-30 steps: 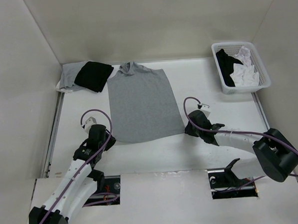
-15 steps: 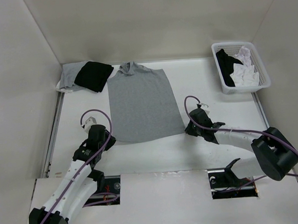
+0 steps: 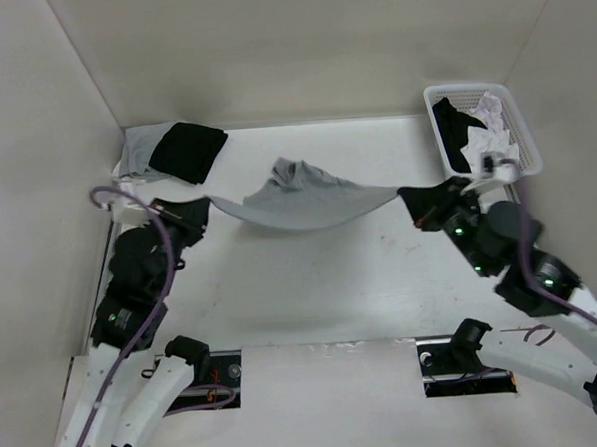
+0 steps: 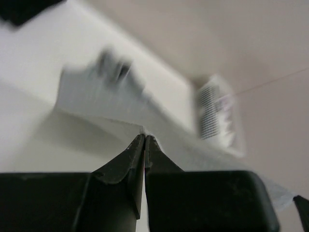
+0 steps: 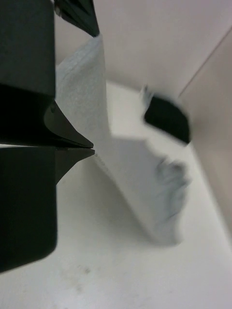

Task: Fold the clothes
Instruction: Fold the tank top

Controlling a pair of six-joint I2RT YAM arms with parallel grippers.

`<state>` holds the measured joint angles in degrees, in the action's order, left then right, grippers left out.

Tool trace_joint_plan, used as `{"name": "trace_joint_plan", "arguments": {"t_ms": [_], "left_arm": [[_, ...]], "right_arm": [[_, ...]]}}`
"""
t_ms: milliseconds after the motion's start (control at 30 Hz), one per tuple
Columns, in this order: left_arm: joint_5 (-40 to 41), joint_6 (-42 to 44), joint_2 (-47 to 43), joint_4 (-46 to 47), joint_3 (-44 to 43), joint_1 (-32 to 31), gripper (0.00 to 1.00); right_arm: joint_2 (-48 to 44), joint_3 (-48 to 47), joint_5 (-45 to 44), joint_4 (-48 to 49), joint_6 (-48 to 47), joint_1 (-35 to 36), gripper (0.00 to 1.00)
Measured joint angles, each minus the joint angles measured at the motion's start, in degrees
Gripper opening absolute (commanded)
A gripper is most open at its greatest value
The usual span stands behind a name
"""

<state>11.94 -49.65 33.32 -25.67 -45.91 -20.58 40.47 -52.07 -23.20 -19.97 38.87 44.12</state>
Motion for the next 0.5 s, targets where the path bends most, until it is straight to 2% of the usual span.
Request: {"name": "trace_joint_plan", "arguments": {"t_ms": [200, 333, 400, 500], "left_arm": [[3.0, 2.2, -2.0, 6.0, -21.2, -0.8, 0.00], [2.9, 2.9, -1.3, 9.6, -31.0, 0.0, 0.00], [2.4, 3.0, -0.4, 11.1, -34.2, 0.4, 0.00], [1.9, 3.1, 1.7, 13.4, -36.5, 1.6, 0.00]], "right_arm": [[2.4, -31.4, -12.2, -5.9, -10.7, 13.4, 0.00], [8.0, -48.8, -18.9, -6.0, -19.6, 22.2, 0.00], [11.3, -55.0, -21.4, -5.4, -24.3, 24.5, 0.00], [15.8, -59.3, -23.4, -4.2, -30.1, 25.1, 0.00]]}}
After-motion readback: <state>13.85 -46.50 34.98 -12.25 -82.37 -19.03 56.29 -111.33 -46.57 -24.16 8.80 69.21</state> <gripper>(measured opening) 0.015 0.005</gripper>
